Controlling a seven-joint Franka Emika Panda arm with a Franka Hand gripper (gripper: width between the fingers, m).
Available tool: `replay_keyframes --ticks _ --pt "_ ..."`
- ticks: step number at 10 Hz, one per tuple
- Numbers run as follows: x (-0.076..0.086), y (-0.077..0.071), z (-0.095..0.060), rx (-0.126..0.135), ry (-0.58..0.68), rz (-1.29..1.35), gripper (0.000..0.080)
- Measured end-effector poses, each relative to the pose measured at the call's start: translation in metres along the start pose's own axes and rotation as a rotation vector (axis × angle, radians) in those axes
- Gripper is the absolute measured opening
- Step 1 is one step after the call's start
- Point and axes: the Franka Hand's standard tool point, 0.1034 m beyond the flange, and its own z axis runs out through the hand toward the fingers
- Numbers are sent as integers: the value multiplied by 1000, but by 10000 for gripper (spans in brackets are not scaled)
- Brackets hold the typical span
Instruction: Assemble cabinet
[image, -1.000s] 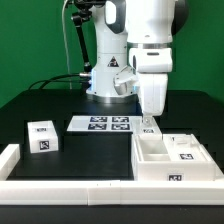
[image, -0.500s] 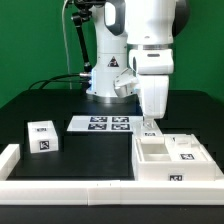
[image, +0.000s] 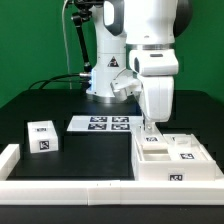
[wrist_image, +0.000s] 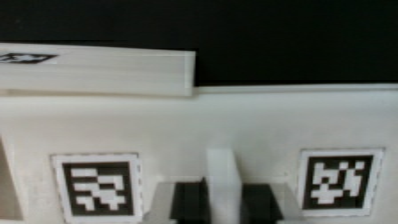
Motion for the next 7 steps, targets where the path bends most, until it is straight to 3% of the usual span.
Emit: replay_keyframes --ticks 2,3,5,7 --pt "0 0 0 -3 1 1 68" --pt "1 -3 1 -29 11 15 68" --pt "-2 18 0 -1 0 6 68" --pt "-3 34 0 8 -3 11 68"
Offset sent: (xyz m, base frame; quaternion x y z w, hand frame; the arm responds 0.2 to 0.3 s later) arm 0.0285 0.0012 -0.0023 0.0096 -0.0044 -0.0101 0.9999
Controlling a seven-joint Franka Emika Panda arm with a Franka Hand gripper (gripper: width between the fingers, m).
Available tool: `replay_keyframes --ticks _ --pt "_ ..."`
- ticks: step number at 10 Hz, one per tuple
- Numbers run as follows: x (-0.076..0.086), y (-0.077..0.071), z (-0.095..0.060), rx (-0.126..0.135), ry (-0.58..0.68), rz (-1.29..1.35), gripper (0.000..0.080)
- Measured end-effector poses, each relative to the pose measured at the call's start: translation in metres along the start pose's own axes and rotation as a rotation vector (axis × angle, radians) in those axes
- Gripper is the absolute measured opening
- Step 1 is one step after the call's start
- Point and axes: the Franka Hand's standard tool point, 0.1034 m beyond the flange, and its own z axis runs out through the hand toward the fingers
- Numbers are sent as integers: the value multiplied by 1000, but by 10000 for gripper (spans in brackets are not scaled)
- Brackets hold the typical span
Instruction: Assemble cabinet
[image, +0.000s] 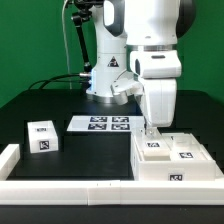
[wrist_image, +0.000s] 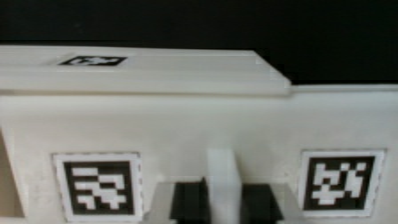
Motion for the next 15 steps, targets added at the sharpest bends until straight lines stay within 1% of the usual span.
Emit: replay_keyframes --ticks 2,4,5,6,9,11,12,13,14,15 --pt "0 16 0 2 1 4 68" --pt "3 30 1 -10 6 6 68" --pt "2 36 1 -10 7 7 68" --pt "3 39 2 -3 6 7 68" --pt "2 39 2 -2 5 4 68" --pt "-1 38 2 4 3 -18 68" --pt "-3 38 2 4 1 -30 135" --pt "-5 38 2 4 -1 -39 366" --pt "-6 38 2 3 -3 -51 366" --pt "-9 39 -2 -5 -6 -58 518"
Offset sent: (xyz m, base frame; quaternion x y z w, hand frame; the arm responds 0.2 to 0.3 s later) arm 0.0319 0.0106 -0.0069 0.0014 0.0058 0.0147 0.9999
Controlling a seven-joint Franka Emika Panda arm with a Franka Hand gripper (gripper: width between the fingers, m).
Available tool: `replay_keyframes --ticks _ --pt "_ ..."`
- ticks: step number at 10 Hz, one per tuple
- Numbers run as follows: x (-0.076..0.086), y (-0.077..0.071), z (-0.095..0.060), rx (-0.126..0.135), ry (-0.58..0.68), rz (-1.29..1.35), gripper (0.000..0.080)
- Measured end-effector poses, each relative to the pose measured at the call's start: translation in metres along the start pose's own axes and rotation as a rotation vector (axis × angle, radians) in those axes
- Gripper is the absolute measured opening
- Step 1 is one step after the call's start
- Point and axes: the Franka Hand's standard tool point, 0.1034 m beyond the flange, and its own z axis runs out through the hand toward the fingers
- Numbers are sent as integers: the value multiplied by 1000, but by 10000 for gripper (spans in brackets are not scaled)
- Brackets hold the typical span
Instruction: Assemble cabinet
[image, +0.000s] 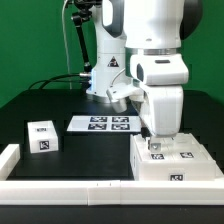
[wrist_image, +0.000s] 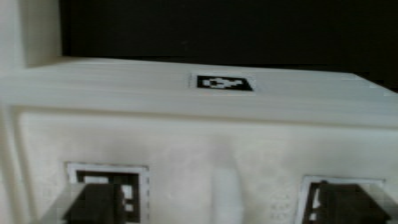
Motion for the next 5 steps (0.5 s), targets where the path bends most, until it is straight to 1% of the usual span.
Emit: replay_keyframes --ticks 1,2,3,4,5 --pt "-2 -2 -5 -17 -2 0 656" --pt "-5 -7 -12 -47 -1 3 764" --pt "-7 -14 -18 -93 4 21 764" --pt "-8 -28 -25 -144 12 52 792" --pt "-8 -45 -27 -179 26 119 792"
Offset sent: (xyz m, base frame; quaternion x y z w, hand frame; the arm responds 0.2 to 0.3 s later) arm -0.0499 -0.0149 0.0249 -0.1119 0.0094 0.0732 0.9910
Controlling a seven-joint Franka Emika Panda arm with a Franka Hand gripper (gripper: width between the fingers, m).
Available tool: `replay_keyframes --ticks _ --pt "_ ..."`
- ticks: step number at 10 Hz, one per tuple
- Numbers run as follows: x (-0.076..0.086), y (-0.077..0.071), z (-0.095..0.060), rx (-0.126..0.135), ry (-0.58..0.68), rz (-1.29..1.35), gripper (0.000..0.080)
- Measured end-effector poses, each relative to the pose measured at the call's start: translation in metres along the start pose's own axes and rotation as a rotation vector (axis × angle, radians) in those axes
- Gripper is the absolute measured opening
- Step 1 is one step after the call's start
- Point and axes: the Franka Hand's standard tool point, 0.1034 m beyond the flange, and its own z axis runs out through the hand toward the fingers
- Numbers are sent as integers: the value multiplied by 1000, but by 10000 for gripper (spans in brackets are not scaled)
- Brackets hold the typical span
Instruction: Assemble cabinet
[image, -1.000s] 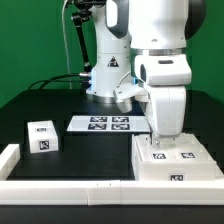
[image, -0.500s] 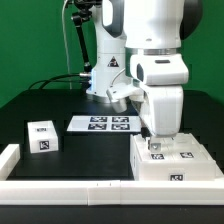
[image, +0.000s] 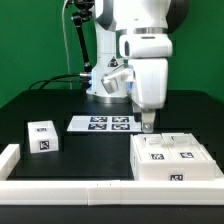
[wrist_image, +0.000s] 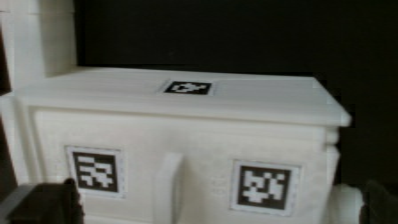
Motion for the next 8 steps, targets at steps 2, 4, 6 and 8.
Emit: replay_keyframes --ticks 2,4,6,8 --pt "3 -21 6 -1 15 81 798" --pt "2 -18 5 -2 13 88 797" --pt "2 -19 5 -3 15 104 797" --pt "6 -25 6 -28 41 442 797"
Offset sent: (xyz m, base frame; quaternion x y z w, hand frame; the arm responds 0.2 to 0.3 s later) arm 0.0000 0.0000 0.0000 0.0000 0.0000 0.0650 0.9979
